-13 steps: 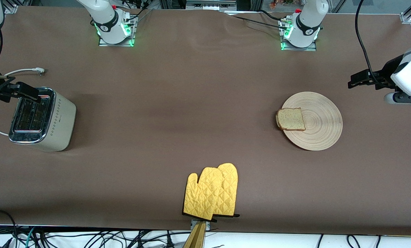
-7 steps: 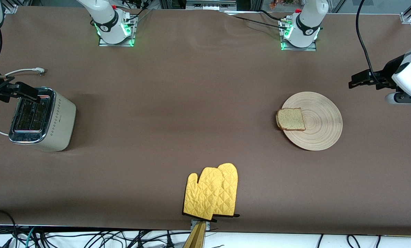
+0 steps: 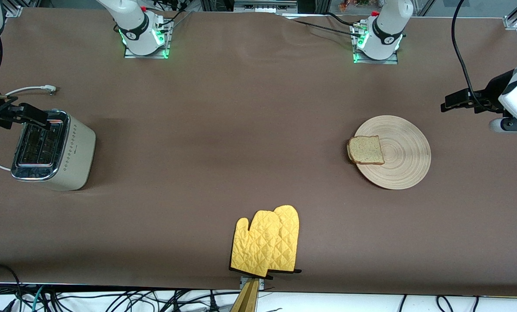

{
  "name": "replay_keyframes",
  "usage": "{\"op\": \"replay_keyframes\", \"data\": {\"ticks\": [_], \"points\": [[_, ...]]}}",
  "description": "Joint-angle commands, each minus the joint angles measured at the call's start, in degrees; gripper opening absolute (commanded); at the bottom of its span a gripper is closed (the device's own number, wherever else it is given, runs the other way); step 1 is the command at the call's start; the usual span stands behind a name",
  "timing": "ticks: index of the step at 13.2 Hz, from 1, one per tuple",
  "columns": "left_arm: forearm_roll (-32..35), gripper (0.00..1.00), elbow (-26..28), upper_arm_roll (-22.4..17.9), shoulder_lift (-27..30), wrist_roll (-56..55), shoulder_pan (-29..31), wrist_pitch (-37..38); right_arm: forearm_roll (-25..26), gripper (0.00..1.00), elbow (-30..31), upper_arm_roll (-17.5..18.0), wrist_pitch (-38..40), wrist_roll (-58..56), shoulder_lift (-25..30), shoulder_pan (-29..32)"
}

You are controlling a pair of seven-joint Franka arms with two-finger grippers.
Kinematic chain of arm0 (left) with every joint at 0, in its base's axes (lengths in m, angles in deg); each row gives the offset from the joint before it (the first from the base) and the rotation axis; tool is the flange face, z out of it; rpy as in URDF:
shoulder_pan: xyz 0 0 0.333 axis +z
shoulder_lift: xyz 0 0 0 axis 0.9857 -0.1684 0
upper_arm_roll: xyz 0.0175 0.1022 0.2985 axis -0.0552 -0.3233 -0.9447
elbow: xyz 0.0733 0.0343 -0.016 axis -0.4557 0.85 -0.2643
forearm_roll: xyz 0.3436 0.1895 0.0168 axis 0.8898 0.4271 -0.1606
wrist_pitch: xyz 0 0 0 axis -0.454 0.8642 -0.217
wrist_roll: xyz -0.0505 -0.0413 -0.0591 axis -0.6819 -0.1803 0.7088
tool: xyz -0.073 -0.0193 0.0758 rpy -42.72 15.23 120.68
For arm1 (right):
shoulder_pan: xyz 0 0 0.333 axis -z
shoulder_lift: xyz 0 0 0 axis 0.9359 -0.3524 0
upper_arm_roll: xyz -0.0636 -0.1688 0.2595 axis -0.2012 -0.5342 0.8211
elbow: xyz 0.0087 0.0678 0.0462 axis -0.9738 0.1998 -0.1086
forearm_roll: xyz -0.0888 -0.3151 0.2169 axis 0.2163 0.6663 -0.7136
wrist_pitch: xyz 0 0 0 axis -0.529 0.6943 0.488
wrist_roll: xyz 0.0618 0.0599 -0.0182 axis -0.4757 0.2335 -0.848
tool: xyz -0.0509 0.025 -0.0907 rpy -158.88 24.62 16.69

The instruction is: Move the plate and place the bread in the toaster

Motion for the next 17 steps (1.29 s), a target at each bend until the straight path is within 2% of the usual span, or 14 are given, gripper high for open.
{"op": "replay_keyframes", "data": {"ticks": [1, 11, 14, 17], "points": [[-1.6, 1.0, -0.8, -0.1, -0.4, 1.3, 0.4, 0.9, 0.7, 1.0, -1.2, 0.3, 0.4, -1.0, -0.3, 0.6], [-3.1, 1.0, -0.1, -1.4, -1.5, 2.9, 2.2, 0.8, 0.7, 1.0, -1.2, 0.3, 0.3, -1.0, -0.4, 0.7], [-5.5, 1.0, 1.3, -3.9, -2.9, 12.6, 3.8, 0.3, 0.7, 1.0, -1.2, 0.3, 0.3, -1.0, -0.4, 0.7], [-5.8, 1.0, 2.8, -4.8, -3.8, 17.0, 5.6, -0.9, 0.7, 1.0, -1.2, 0.3, 0.3, -1.0, -0.4, 0.7]]}}
